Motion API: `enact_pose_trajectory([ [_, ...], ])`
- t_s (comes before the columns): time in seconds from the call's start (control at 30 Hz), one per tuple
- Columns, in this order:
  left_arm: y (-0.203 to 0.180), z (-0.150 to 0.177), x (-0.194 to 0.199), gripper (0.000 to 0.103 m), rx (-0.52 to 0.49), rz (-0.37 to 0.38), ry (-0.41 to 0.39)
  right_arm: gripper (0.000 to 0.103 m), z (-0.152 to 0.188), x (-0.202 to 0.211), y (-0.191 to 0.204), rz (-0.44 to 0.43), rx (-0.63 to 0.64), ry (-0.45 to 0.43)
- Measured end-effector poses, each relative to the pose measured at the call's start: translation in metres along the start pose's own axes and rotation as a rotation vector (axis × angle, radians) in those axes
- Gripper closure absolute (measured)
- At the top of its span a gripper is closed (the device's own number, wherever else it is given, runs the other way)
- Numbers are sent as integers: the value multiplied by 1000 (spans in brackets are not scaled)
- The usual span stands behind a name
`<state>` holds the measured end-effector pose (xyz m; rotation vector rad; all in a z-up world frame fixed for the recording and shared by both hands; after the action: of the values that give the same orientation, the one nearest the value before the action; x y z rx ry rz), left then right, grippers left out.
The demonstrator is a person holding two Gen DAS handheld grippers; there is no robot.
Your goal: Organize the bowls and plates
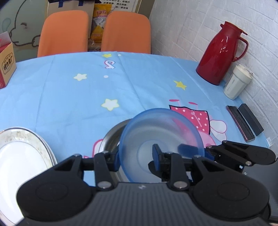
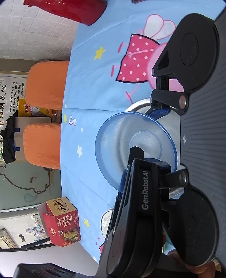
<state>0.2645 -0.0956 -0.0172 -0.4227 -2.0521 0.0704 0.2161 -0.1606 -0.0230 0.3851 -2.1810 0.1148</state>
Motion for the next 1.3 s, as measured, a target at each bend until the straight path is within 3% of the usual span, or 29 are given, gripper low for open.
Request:
enact_pose_trajectory([
  [0.1,1,5,-4,71,-7,8,-2,18,8,2,-1,7,14,-23],
  [0.17,3,5,-5,50,-3,29,-6,17,15,6,-5,4,9,-47],
  [0.23,5,7,-3,39,10,63,-14,16,18,10,-8,-26,-13,-69],
  [0.33,6,9,7,36,12,74,-53,6,21,19,-12,-24,-49,-108],
  [0.4,9,11,19,32,19,68,-93,0,25,25,-15,10,-71,-137],
  [0.53,22,13,45,28,77,65,-192,0,36,41,-20,17,-144,-210],
  [0.6,27,15,57,19,116,42,-251,0,40,46,-16,41,-165,-247],
  [0.63,29,16,61,5,135,26,-278,0,42,47,-15,57,-176,-269],
  [0.67,32,18,65,3,160,9,-313,0,44,48,-13,70,-194,-298],
  [0.77,37,24,67,3,215,-1,-364,0,48,42,-9,75,-222,-340],
  [1.03,33,26,47,3,172,-101,-312,0,48,29,-13,94,-208,-303],
  [1.3,33,28,35,3,142,-145,-280,0,48,19,-21,103,-239,-273],
])
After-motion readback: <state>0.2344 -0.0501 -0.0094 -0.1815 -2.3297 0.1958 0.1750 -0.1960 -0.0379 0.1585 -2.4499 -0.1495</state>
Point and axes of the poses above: each gripper's, at about its wrist camera, not at the fingertips, and x roughly against the way its jaws point, y to its left, z to its underside, the point moved 4 cm from there along -x, roughly the way its jaws point, and after that the axes turned 11 degrees about y, right-handed, at the moved point
